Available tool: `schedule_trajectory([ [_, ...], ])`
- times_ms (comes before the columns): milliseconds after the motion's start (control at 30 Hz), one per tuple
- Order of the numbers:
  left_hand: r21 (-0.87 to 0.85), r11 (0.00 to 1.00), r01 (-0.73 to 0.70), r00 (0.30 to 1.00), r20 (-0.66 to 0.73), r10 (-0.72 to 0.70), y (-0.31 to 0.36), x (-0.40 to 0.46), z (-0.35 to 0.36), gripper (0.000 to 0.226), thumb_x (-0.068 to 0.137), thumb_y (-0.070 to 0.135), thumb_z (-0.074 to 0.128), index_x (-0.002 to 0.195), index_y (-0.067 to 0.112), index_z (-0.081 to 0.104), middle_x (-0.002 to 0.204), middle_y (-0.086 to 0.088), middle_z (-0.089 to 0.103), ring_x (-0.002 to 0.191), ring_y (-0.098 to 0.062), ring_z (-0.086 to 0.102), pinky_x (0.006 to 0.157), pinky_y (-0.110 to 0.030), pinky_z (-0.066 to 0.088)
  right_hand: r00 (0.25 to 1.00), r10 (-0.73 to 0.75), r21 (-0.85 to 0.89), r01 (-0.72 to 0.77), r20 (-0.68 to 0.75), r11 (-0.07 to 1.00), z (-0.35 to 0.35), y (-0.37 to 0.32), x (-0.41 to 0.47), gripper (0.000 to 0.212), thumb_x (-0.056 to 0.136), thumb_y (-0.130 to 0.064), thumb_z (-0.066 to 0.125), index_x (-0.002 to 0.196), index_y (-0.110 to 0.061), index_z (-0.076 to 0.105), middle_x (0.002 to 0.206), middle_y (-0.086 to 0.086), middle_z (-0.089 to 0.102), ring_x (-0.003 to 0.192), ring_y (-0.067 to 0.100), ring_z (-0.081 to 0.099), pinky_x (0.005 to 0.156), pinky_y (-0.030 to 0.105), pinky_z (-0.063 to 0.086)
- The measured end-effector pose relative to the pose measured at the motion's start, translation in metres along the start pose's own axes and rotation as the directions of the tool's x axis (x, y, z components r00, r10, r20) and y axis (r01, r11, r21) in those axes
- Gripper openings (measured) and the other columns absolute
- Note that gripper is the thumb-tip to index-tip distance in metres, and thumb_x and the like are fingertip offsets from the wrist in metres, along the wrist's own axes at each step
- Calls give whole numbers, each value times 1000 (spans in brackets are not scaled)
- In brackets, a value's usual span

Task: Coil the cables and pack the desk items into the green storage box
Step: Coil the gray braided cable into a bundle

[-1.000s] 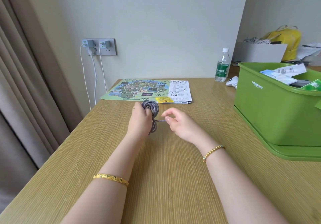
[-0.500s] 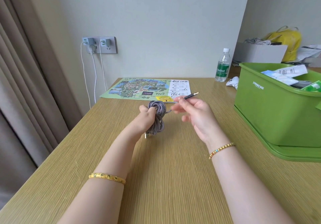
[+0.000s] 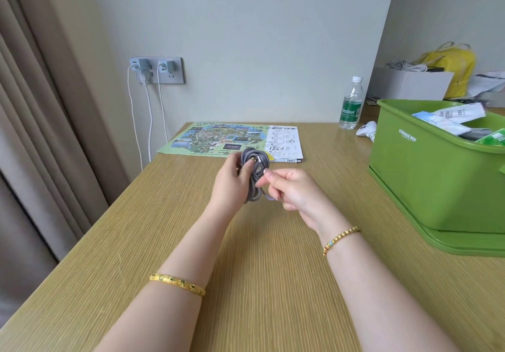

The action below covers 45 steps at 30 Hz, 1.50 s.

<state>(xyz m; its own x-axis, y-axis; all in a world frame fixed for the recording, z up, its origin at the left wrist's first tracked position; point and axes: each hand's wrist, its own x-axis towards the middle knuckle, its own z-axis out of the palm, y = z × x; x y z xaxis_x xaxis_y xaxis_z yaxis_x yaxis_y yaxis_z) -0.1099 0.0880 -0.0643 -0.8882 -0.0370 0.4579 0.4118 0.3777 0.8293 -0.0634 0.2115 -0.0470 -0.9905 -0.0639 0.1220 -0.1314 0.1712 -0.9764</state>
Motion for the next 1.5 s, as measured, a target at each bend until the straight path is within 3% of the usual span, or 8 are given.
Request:
schedule_trajectory([
  [200, -74, 997, -34, 998, 46, 38, 6, -6, 6, 22, 95, 15, 48, 116, 9, 54, 99, 3, 59, 89, -12, 54, 71, -14, 38, 995, 94, 19, -93, -39, 995, -3, 1, 1, 35, 96, -24, 48, 67, -11, 62, 44, -7, 33, 33, 1, 20, 32, 13, 13],
  [500, -424, 880, 213, 975, 157, -160, 10, -10, 8, 16, 96, 9, 46, 111, 11, 52, 106, -8, 58, 87, -13, 56, 79, -25, 45, 973, 220, 204, -201, -73, 958, -1, 1, 4, 33, 97, -17, 46, 68, -5, 56, 43, -6, 37, 29, 1, 21, 29, 14, 16],
  [800, -380, 918, 114, 980, 192, -42, 12, -10, 7, 19, 96, 6, 44, 109, 19, 49, 101, 10, 58, 85, -1, 57, 74, -10, 46, 952, 275, 409, -198, -138, 891, 1, 6, 6, 30, 96, -17, 50, 69, -6, 57, 39, -8, 40, 28, 2, 25, 30, 14, 23],
  [967, -264, 964, 25, 985, 171, 21, 16, -11, 9, 23, 95, 3, 44, 113, 16, 47, 108, 1, 58, 81, -12, 57, 78, -27, 47, 922, 54, -62, -84, -384, 995, 11, 12, 8, 37, 94, -23, 49, 60, -9, 56, 41, -6, 51, 34, 13, 40, 38, 23, 34],
  [1100, -162, 984, -67, 976, 194, 99, 17, -15, 12, 25, 92, 1, 48, 114, 12, 50, 102, 7, 58, 80, -5, 56, 76, -12, 43, 872, -234, -560, -54, -430, 827, 10, 16, 8, 37, 92, -25, 48, 59, -8, 48, 54, 6, 50, 55, 27, 44, 49, 33, 27],
  [1167, -159, 985, -67, 978, 183, 96, 17, -14, 12, 26, 91, 0, 49, 114, 11, 50, 100, 10, 58, 79, 1, 57, 75, -7, 43, 858, -295, -598, -19, -421, 801, 8, 17, 8, 36, 92, -25, 49, 59, -11, 46, 55, 2, 48, 58, 27, 45, 51, 32, 25],
  [1300, -212, 976, 47, 995, 92, -28, 14, -9, 8, 25, 93, 4, 48, 117, 12, 50, 116, -2, 57, 102, -16, 58, 93, -31, 47, 845, -319, -458, 101, -429, 883, 9, 13, 11, 21, 91, -24, 57, 73, -14, 53, 68, 0, 59, 66, 26, 59, 60, 37, 47],
  [1500, -202, 978, 61, 991, 128, -35, 12, -9, 7, 26, 94, 6, 47, 118, 14, 51, 111, -3, 59, 84, -14, 58, 81, -29, 47, 857, -289, -382, 119, -428, 917, 6, 15, 12, 17, 88, -15, 60, 73, -8, 54, 64, -3, 53, 67, 29, 59, 62, 42, 51],
])
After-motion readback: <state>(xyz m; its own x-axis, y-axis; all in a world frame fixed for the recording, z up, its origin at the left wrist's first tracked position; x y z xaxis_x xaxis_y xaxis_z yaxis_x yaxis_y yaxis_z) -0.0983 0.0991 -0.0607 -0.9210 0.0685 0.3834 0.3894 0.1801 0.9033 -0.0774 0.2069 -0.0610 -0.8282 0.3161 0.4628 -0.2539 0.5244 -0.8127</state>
